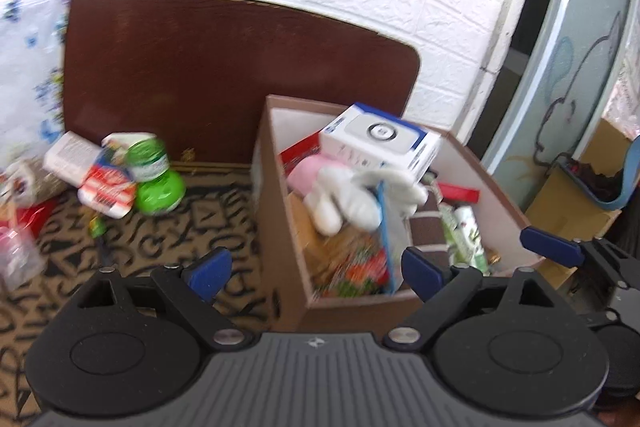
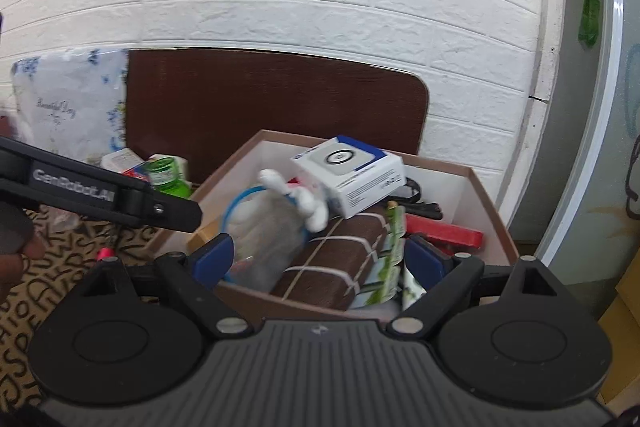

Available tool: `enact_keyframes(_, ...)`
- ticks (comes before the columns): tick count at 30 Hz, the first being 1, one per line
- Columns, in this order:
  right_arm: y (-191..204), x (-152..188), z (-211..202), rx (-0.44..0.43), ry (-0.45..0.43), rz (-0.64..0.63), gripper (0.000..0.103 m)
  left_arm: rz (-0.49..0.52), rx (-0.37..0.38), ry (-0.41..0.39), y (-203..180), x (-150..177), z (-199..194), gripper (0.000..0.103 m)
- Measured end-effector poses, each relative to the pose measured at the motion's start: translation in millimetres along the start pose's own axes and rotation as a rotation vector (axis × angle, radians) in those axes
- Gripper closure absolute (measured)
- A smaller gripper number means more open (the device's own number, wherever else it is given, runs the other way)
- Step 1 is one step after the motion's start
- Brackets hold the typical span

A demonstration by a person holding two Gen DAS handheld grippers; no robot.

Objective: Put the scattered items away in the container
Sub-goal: 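Withdraw both tools from the box back toward the table items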

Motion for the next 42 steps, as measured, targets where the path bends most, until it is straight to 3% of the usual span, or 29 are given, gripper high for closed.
enact_keyframes(12, 66.6, 18.4, -32.4, -0.109, 0.032, -0.048, 0.013, -0.052, -0.109, -0.005, 31.2, 46.8, -49.7, 0.008)
enact_keyframes(23, 165.3, 50.8, -26.0, -0.303, 0.12, -0.125, 0.013, -0.196, -0.237, 0.007, 129.7, 94.3, -82.2, 0.009)
enact_keyframes(34, 227.6, 59.8, 22.2, -0.382, 0.199, -0.167, 0.013, -0.282, -0.369, -0.011, 236.2, 69.4, -52.2, 0.009)
enact_keyframes(42, 243.3, 63.0, 72.3, -0.366, 0.227, -0.181, 0.014, -0.292, -0.372, -0.006, 279.8, 53.0, -12.0, 0.012)
Point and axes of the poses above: each gripper's, at about its wrist camera, not at the fingertips, and z roughly the way its jaws point, y to its left, x to its underside, the point moved 8 cm from there along z, roughly the way its jaws point, and after that the axes turned 3 degrees about x, right-handed, at the moved point
